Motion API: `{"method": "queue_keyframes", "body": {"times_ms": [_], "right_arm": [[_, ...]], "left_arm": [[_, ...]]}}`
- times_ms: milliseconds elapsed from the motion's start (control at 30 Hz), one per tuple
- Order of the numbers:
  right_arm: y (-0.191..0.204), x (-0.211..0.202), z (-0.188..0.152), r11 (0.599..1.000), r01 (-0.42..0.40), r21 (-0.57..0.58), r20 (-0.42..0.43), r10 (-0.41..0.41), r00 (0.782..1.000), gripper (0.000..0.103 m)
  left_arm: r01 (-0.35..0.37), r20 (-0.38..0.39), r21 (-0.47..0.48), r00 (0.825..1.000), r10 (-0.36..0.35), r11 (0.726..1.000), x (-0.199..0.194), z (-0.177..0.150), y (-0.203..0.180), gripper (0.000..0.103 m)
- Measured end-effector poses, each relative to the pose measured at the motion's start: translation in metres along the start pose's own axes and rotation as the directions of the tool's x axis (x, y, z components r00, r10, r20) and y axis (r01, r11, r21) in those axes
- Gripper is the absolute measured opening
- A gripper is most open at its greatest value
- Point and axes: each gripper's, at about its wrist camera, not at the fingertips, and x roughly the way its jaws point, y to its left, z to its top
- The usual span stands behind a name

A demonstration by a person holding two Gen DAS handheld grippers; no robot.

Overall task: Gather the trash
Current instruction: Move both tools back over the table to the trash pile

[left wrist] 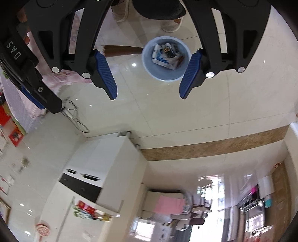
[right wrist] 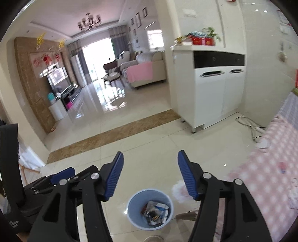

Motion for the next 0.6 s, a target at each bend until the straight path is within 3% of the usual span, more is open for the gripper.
{"method": "queue_keyframes", "body": {"times_ms": [267,400,600], "right_arm": [[-0.072,-0.085,-0.007,0.982,0.171,0.081,0.096,-0.178,0.979,0.063],[-0.117,-0.125,-0.021,0.959,0.248,0.135,0.099,-0.262,0.96,0.063],[-0.198,-0.19,-0.054,0.891,0.371,0.262,0.1,-0.408,0.908,0.063]], "left_arm": [[0.158,0.015,0.148,0.987,-0.162,0.976,-0.028,-0.009,-0.092,0.072],[0.234,0.002,0.235,0.971,-0.241,0.943,-0.039,-0.02,-0.151,0.072],[0.331,-0.061,0.349,0.942,-0.331,0.877,-0.052,-0.051,-0.237,0.072]]}}
